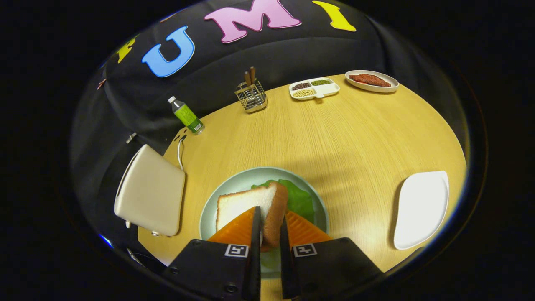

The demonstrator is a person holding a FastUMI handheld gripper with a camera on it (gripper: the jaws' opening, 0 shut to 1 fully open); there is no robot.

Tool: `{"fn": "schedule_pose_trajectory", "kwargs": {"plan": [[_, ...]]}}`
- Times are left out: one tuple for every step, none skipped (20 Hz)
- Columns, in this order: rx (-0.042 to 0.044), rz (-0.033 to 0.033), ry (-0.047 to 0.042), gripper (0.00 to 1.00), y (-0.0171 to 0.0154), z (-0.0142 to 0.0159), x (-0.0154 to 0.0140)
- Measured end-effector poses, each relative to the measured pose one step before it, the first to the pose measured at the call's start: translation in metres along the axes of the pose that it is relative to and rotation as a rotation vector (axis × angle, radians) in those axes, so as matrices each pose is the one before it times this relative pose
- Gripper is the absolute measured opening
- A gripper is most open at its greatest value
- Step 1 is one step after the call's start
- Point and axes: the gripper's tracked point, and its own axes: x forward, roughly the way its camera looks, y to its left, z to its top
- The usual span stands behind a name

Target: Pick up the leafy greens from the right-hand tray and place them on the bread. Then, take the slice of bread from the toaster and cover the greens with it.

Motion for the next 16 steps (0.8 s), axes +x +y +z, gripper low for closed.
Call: {"fn": "schedule_pose_trajectory", "kwargs": {"plan": [[-0.02307, -0.01395, -0.00211, 0.26, -0.00395, -0.00076, -0.00012], [-0.02377, -0.01424, -0.00319, 0.33, -0.00344, 0.00048, 0.00005], [-0.02003, -0.00230, -0.00041, 0.39, 0.00022, -0.00106, 0.00005], [-0.02525, -0.00907, -0.00153, 0.43, -0.00149, 0.00010, -0.00006], [-0.03412, -0.02975, -0.00579, 0.46, -0.00741, 0.00047, 0.00024], [-0.03011, -0.01363, -0.00381, 0.58, -0.00391, 0.00008, 0.00024], [-0.01919, 0.00142, -0.00433, 0.61, 0.00176, -0.00037, -0.00137], [-0.01126, -0.00296, -0.00337, 0.63, -0.00100, 0.00058, -0.00118], [-0.00425, -0.00346, -0.00074, 0.66, -0.00119, -0.00032, -0.00035], [-0.00065, -0.00474, 0.00005, 0.68, -0.00162, 0.00048, -0.00043], [0.00040, -0.00675, -0.00145, 0.71, -0.00150, -0.00019, -0.00086], [0.00005, 0.00551, -0.00175, 0.73, 0.00082, 0.00130, -0.00109], [-0.00024, 0.00925, -0.00671, 0.76, 0.00237, 0.00111, -0.00242], [0.00015, 0.01248, -0.00035, 0.85, 0.00315, 0.00046, -0.00190], [-0.00084, 0.00731, -0.00562, 0.90, 0.00113, 0.00051, -0.00320], [0.00138, 0.00315, -0.01356, 1.00, -0.00018, 0.00300, -0.00337]]}}
